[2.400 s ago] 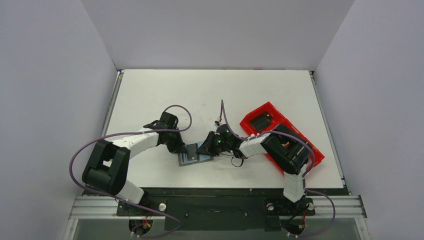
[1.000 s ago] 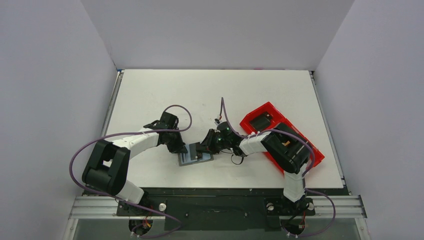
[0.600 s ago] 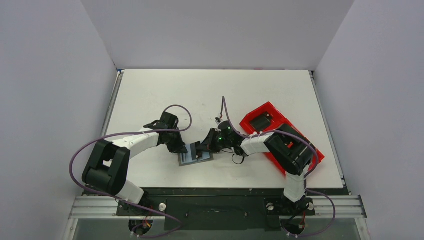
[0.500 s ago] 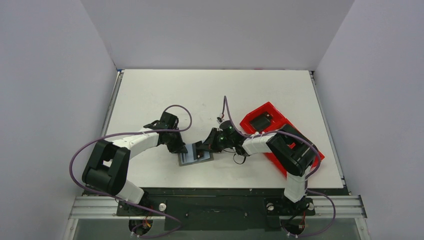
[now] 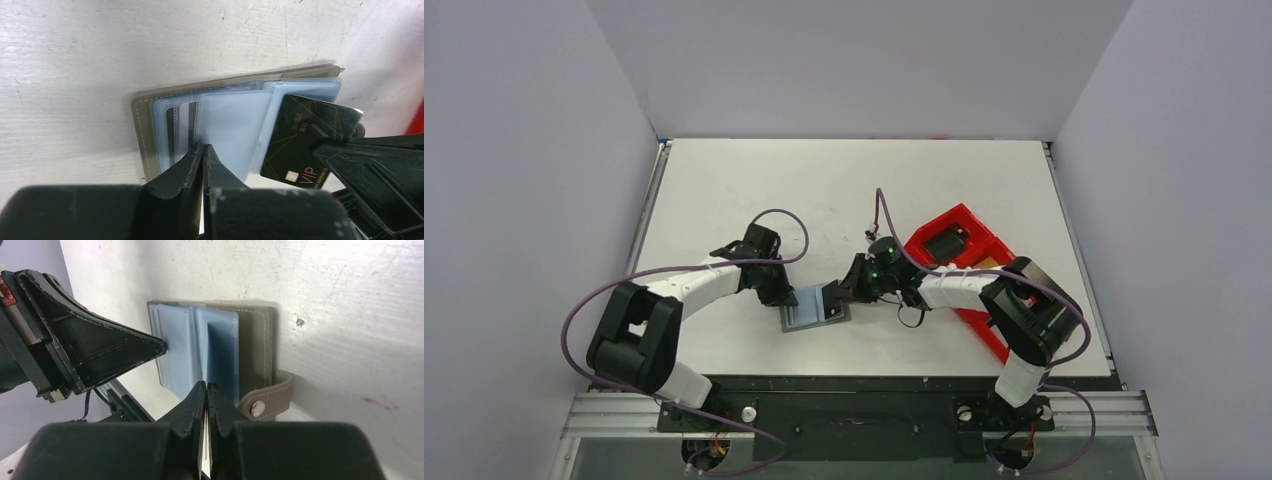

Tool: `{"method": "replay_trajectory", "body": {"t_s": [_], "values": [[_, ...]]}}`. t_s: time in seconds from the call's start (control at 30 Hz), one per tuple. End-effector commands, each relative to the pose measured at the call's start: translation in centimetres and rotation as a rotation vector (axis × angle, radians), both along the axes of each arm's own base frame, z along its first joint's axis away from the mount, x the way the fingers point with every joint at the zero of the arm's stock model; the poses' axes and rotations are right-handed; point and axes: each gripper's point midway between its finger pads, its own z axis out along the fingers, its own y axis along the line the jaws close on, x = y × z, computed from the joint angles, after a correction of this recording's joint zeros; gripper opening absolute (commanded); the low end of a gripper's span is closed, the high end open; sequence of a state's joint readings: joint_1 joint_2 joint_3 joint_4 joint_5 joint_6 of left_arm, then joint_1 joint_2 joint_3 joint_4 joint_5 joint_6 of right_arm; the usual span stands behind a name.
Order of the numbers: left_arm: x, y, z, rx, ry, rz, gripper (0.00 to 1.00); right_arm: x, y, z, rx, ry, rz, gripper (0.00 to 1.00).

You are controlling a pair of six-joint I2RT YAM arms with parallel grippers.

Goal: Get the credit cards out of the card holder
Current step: Remove the credit card from the card holder, then place the credit card in the storage box.

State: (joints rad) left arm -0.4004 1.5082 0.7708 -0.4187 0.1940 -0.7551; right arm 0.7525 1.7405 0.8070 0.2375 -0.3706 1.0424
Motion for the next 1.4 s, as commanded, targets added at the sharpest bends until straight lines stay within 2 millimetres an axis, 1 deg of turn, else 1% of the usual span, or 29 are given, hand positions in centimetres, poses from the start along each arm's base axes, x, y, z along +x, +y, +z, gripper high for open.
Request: {"method": "replay_trajectory", "body": {"t_s": [0.0,0.03,0.07,0.17,0.2,0.23,0.33,0.37,0.4,0.43,0.47,0.5,0.53,0.57,0.6,0.63,0.67,0.7,0.73,0.8,0.87,0.9,0.97,1.1,1.13,1.17,1.3,1.33,1.37], "values": [[1.4,-0.2,2.6,0.004,-0.091,-0.049,0.00,1.0,-0.6,2.8,-0.011,-0.088,-0.009,0.00],[1.6,-0.3,3.2,-0.004,-0.104,-0.055,0.00,1.1,-0.5,3.5,-0.002,-0.102,-0.008,0.00],[2.0,-0.6,4.0,-0.009,-0.121,-0.066,0.00,1.0,-0.6,3.7,-0.003,-0.104,-0.006,0.00],[2.9,-1.2,6.2,-0.023,-0.173,-0.087,0.08,1.2,-0.7,5.1,0.001,-0.132,-0.008,0.00],[2.9,-1.2,6.5,-0.021,-0.178,-0.093,0.10,1.2,-0.8,5.6,0.000,-0.139,-0.009,0.00],[3.2,-1.4,7.3,-0.028,-0.198,-0.096,0.15,1.3,-1.0,5.7,-0.008,-0.146,-0.014,0.00],[3.3,-1.6,8.2,-0.034,-0.221,-0.109,0.25,1.5,-1.7,6.8,-0.021,-0.163,-0.032,0.00],[3.3,-1.7,8.7,-0.039,-0.233,-0.111,0.28,1.6,-2.0,6.9,-0.037,-0.166,-0.043,0.00],[3.3,-1.7,8.8,-0.042,-0.235,-0.113,0.29,1.7,-2.3,7.6,-0.034,-0.181,-0.053,0.00],[3.3,-1.8,9.1,-0.045,-0.243,-0.115,0.31,1.8,-2.9,7.4,-0.061,-0.180,-0.070,0.00],[3.3,-1.9,9.2,-0.048,-0.246,-0.119,0.32,2.0,-3.4,8.1,-0.062,-0.192,-0.085,0.00],[3.3,-2.0,9.4,-0.052,-0.250,-0.122,0.32,2.1,-4.1,8.0,-0.089,-0.190,-0.108,0.00],[3.3,-2.2,9.6,-0.055,-0.253,-0.126,0.32,2.5,-4.8,8.7,-0.087,-0.205,-0.134,0.00],[3.4,-2.3,9.8,-0.060,-0.259,-0.131,0.33,2.7,-5.6,8.7,-0.108,-0.204,-0.164,0.00],[3.3,-2.5,9.9,-0.066,-0.259,-0.136,0.33,3.2,-6.6,9.4,-0.106,-0.214,-0.200,0.00],[3.4,-2.7,10.1,-0.071,-0.264,-0.139,0.34,3.5,-7.7,9.2,-0.137,-0.209,-0.236,0.00],[3.3,-2.8,10.2,-0.078,-0.265,-0.143,0.34,4.1,-8.9,9.9,-0.140,-0.218,-0.277,0.00],[3.3,-3.0,10.4,-0.084,-0.269,-0.148,0.34,4.3,-10.1,9.7,-0.176,-0.210,-0.312,0.00],[3.3,-3.1,10.4,-0.087,-0.271,-0.150,0.34,5.0,-11.4,10.6,-0.180,-0.226,-0.352,0.00],[3.3,-3.2,10.6,-0.090,-0.275,-0.155,0.35,5.8,-14.0,11.2,-0.233,-0.240,-0.431,0.00],[3.1,-3.3,10.5,-0.092,-0.271,-0.160,0.35,6.8,-17.0,11.6,-0.309,-0.243,-0.518,0.00],[3.1,-3.3,10.5,-0.093,-0.270,-0.163,0.35,6.8,-17.9,11.7,-0.334,-0.228,-0.535,0.00],[3.0,-3.4,10.3,-0.098,-0.266,-0.168,0.35,7.8,-20.8,11.6,-0.398,-0.205,-0.611,0.00],[2.9,-3.7,10.3,-0.106,-0.266,-0.174,0.35,9.1,-24.3,10.9,-0.511,-0.167,-0.701,0.00],[3.0,-3.7,10.5,-0.107,-0.269,-0.176,0.35,9.1,-25.2,10.6,-0.550,-0.154,-0.725,0.00],[3.0,-3.7,10.5,-0.107,-0.270,-0.176,0.35,9.6,-25.9,10.4,-0.572,-0.141,-0.745,0.00],[3.0,-3.7,10.6,-0.101,-0.271,-0.177,0.35,10.5,-28.5,9.3,-0.705,-0.104,-0.806,0.00],[2.9,-3.7,10.5,-0.101,-0.267,-0.177,0.34,10.7,-28.7,9.4,-0.719,-0.100,-0.810,0.00],[2.9,-3.7,10.4,-0.101,-0.264,-0.178,0.35,10.9,-29.0,8.6,-0.749,-0.086,-0.812,0.00]]}}
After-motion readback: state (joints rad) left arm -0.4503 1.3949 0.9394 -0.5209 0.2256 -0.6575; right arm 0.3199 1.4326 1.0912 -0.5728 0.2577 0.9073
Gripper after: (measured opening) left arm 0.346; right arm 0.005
